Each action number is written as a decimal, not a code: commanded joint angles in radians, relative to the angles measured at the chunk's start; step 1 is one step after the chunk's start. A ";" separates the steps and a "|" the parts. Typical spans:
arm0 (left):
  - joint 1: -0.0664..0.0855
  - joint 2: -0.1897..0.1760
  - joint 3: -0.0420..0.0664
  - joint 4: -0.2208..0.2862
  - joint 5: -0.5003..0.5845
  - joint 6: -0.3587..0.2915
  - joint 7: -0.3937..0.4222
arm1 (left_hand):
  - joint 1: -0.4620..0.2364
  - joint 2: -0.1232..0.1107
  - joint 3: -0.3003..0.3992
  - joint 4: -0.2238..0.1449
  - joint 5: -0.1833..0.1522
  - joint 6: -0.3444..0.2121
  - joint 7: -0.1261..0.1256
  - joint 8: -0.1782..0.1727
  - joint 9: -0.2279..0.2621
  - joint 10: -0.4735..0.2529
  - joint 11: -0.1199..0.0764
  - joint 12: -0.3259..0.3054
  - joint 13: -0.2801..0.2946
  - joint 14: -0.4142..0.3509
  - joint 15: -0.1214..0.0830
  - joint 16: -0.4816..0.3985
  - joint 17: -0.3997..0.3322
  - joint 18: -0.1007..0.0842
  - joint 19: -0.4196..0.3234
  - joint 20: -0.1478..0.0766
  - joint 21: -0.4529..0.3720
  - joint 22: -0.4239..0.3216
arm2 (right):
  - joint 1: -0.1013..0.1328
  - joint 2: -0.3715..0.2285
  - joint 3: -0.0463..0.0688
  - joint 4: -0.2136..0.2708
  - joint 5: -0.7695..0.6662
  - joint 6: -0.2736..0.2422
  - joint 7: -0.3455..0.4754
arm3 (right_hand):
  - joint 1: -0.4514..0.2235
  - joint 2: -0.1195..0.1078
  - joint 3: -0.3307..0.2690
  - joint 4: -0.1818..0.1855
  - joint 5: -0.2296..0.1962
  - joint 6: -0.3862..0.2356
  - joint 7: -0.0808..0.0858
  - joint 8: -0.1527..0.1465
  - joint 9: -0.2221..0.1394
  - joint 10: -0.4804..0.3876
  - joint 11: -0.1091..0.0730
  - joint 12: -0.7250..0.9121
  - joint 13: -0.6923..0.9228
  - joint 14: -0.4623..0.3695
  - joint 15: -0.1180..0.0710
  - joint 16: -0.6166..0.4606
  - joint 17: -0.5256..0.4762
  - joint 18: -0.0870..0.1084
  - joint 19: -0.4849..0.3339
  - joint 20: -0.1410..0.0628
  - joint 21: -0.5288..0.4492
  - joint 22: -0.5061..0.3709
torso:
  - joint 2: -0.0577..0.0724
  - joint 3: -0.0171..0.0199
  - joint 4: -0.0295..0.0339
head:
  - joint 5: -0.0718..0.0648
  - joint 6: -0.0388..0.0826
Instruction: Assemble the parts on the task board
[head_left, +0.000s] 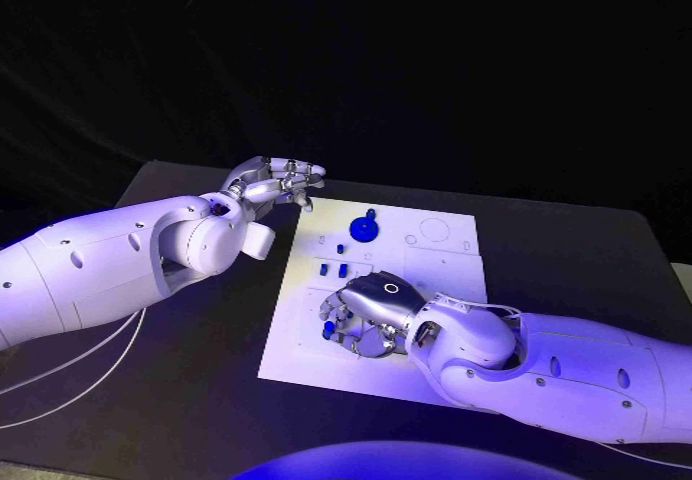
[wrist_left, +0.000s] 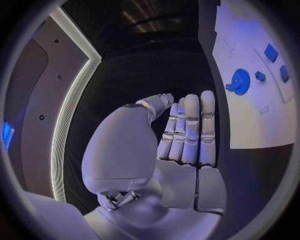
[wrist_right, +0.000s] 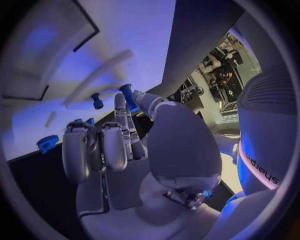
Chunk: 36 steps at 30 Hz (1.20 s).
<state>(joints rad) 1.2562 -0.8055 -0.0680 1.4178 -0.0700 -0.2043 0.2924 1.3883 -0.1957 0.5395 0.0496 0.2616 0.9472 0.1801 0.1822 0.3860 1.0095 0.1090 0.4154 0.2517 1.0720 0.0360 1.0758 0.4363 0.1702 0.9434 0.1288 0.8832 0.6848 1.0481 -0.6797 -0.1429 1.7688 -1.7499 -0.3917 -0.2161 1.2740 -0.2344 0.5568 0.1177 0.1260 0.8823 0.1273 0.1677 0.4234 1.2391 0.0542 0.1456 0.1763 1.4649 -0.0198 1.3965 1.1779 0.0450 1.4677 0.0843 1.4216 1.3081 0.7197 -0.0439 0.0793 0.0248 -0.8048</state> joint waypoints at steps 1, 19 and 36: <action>0.001 0.000 0.001 0.003 0.004 0.018 0.001 | -0.001 0.012 -0.002 0.007 0.004 -0.005 0.001 -0.005 -0.001 -0.006 0.002 0.006 0.001 -0.003 0.001 -0.002 -0.001 0.014 0.006 0.002 -0.004 -0.001 | -0.001 -0.006 0.000 0.008 0.001 -0.081 -0.001 | 0.003 -0.013 -0.010 0.000 -0.004 -0.038 -0.005 -0.020 -0.008 0.002 -0.005 -0.002 0.005 0.035 -0.007 0.005 0.000 -0.016 0.056 -0.006 0.011 0.216 | 0.001 0.0010 -0.0009 | -0.003 0.003; 0.001 -0.006 0.000 0.004 0.004 0.021 -0.003 | -0.001 0.011 -0.002 0.007 0.003 -0.005 0.001 -0.005 -0.001 -0.007 0.002 0.007 0.002 -0.003 0.001 -0.001 -0.001 0.014 0.006 0.002 -0.005 -0.001 | 0.049 -0.197 0.008 0.117 0.342 -0.183 0.083 | 0.037 0.012 -0.049 0.004 0.024 0.088 0.005 0.044 0.017 0.087 -0.006 0.055 0.071 0.040 -0.010 0.016 0.018 -0.023 0.068 -0.014 0.041 0.228 | -0.003 -0.0014 -0.0011 | -0.040 0.016; 0.000 -0.023 -0.009 0.042 0.005 0.019 0.006 | -0.001 0.011 -0.002 0.007 0.003 -0.006 0.001 -0.005 -0.001 -0.008 0.002 0.008 0.002 -0.003 0.001 -0.001 -0.002 0.014 0.006 0.002 -0.005 -0.001 | 0.076 -0.568 -0.019 0.236 0.470 -0.101 -0.044 | -0.060 0.010 -0.227 0.135 0.081 0.096 -0.030 0.120 0.156 0.090 -0.039 0.778 0.836 0.051 -0.035 0.050 0.056 -0.039 0.094 -0.034 0.122 0.255 | -0.016 -0.0028 -0.0263 | -0.153 0.004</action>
<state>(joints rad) 1.2560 -0.8290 -0.0770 1.4560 -0.0700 -0.1999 0.2875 1.3884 -0.1957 0.5366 0.0524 0.2616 0.9472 0.1801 0.1822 0.3860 1.0096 0.1090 0.4181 0.2523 1.0721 0.0360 1.0757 0.4355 0.1701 0.9434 0.1288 0.8832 0.6850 1.1285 -1.2417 -0.1601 1.9953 -1.2285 -0.5111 -0.2036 1.2146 -0.2224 0.3366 0.2524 0.2113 0.9841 0.0982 0.2821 0.5786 1.3325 0.0161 0.9195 1.0101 1.4667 -0.0505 1.4466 1.2344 0.0139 1.4678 0.0554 1.5466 1.3076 0.7078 -0.0457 0.0612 -0.1218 -0.7981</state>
